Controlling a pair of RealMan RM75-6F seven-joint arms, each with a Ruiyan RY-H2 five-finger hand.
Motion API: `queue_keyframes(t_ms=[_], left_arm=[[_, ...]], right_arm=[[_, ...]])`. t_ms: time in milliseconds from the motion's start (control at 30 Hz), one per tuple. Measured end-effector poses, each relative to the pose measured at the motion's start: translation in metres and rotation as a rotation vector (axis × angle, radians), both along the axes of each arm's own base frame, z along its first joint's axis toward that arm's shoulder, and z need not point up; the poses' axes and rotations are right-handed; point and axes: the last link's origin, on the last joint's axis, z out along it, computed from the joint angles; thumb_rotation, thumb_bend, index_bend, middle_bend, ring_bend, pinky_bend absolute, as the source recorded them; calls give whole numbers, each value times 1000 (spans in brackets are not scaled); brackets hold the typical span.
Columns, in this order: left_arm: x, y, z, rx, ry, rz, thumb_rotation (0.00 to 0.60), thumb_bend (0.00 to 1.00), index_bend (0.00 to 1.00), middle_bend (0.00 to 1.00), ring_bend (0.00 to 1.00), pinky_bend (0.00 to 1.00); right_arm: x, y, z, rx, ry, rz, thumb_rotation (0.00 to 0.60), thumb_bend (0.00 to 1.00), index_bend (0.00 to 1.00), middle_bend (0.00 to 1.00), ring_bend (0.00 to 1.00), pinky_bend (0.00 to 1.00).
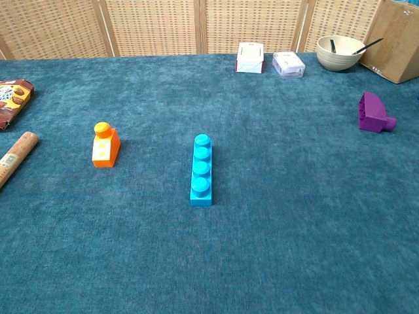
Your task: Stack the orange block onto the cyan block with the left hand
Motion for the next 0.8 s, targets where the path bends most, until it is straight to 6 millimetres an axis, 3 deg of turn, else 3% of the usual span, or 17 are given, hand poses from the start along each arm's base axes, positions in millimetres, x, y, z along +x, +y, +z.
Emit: queue_keyframes(t_ms=[800], left_arm=[[-6, 1, -1, -40, -16, -25, 600, 298, 312, 313, 234, 199]], right_arm=[[8, 3, 3, -7, 7, 10, 600, 324, 448, 393, 323, 395]])
